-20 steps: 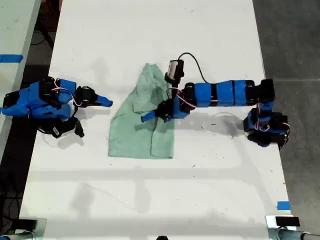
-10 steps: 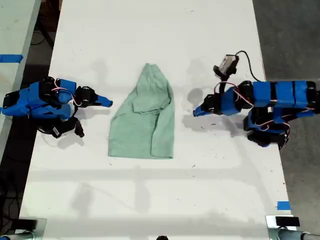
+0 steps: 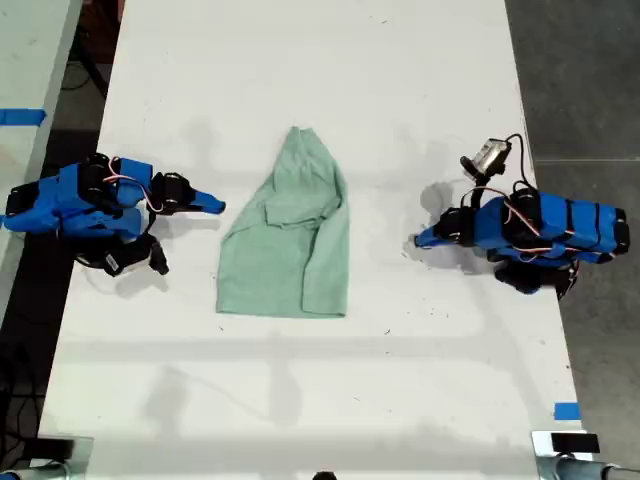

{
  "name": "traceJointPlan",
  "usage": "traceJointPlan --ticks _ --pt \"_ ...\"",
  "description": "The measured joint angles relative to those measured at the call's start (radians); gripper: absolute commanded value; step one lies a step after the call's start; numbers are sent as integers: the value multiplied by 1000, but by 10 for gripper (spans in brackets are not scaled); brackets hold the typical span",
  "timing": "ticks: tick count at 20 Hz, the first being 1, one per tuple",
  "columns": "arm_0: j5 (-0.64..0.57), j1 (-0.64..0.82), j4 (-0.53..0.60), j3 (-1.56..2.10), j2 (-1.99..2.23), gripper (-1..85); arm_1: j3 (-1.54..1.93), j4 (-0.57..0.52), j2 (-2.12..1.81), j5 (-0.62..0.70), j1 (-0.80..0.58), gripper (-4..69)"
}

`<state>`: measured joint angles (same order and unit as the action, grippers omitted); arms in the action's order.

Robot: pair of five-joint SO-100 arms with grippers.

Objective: Fold t shirt

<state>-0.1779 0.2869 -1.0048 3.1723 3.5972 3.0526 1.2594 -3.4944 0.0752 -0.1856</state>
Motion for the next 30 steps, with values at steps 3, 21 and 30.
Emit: traceJointPlan --ticks 3,21,30 --pt "0 0 0 0 0 -2 0 21 0 -20 -5 84" --pt "0 0 0 0 0 -2 -3 153 -6 -20 -38 -19" --pt "0 0 0 0 0 -2 -8 153 -8 57 -37 -25"
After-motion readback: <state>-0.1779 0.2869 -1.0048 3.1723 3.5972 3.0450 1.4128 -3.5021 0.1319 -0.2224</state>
